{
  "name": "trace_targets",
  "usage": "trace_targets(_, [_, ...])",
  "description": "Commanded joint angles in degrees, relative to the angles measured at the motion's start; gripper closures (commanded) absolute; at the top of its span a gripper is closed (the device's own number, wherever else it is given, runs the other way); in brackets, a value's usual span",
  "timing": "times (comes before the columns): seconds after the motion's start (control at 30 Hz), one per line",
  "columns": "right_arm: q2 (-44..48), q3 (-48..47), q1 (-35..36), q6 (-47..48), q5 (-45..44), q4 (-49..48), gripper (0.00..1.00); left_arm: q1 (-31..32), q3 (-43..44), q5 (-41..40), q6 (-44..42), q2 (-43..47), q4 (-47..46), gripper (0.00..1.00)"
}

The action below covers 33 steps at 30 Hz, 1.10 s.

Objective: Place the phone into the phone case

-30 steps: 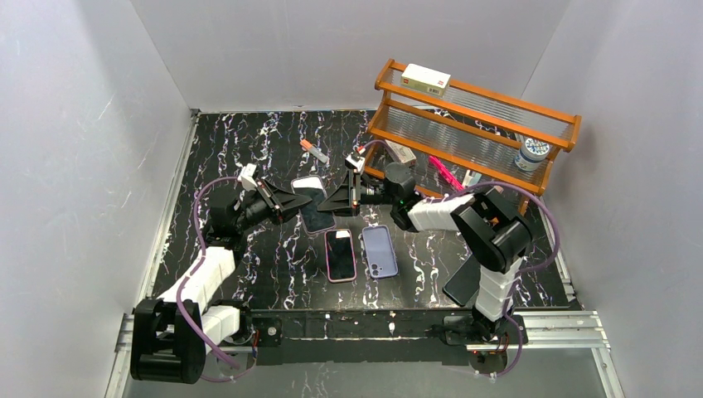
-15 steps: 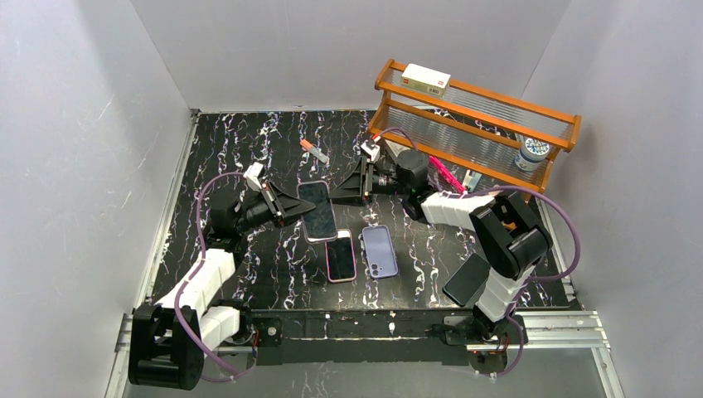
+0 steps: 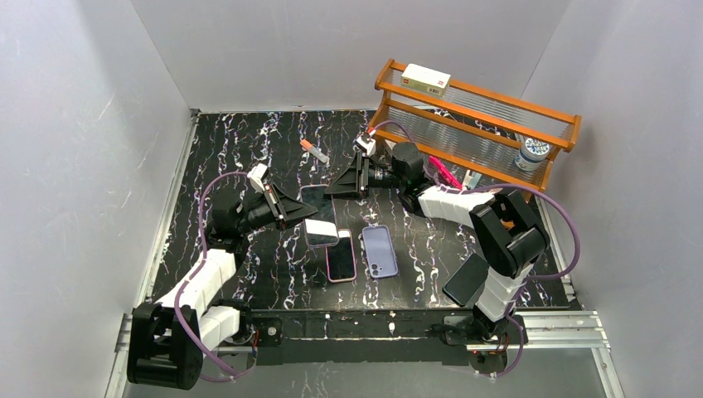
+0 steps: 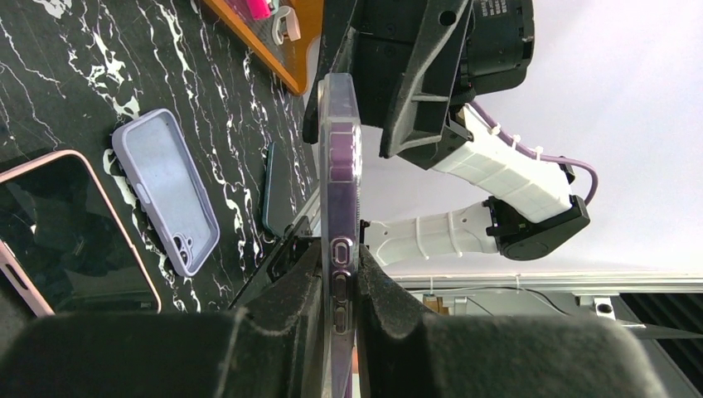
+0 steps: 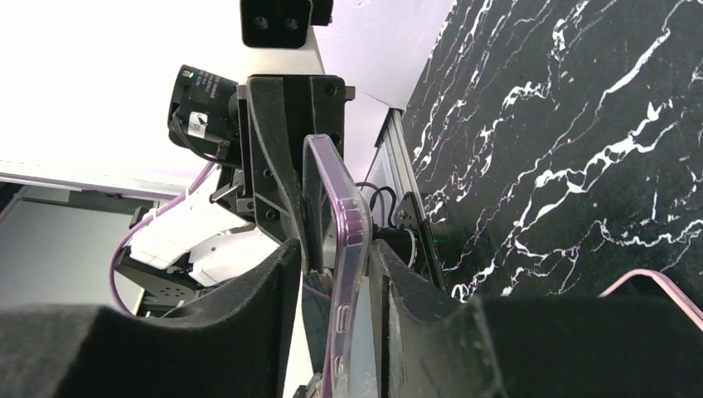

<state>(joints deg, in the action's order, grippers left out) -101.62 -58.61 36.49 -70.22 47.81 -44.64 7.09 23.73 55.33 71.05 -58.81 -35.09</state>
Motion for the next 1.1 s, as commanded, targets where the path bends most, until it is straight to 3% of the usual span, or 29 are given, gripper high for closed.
trace_targets(0.0, [-0.5, -2.7, 0.1, 1.0, 0.4, 0.0, 0.6, 0.4, -0.4, 1.8, -0.8, 0.1, -1.5, 1.0])
trace_targets(0.2, [-0.1, -2.5, 0.1, 1.5, -0.2, 0.3, 0.99, 0.5, -0.6, 1.7, -2.3, -1.3, -0.7, 1.0])
trace_targets(0.37, [1.4, -2.6, 0.1, 3.8, -1.1, 4.1, 0.98, 0.5, -0.2, -0.6, -5.9, -1.7, 4.8, 1.0])
trace_targets(0.53, [3.7, 0.7, 0.2, 5.1, -0.2, 5.4, 0.53, 0.5, 0.6, -4.1, -3.1, 0.7, 3.6, 1.0])
trace_targets(0.67, [6.2, 4.7, 0.4, 5.7, 2.2, 5.0, 0.32, 0.5, 2.0, -7.6, -0.3, 2.5, 1.8, 1.0])
trace_targets(0.87, [10.3, 9.8, 2.1, 6.6, 4.3, 4.9, 0.25, 0.5, 3.3, -11.5, 3.0, 3.5, -3.2, 1.0])
trace_targets(1.07, [11.6, 11.2, 3.8, 4.7, 3.9, 2.5, 0.34, 0.5, 3.5, -12.4, 4.6, 3.4, -5.9, 1.0])
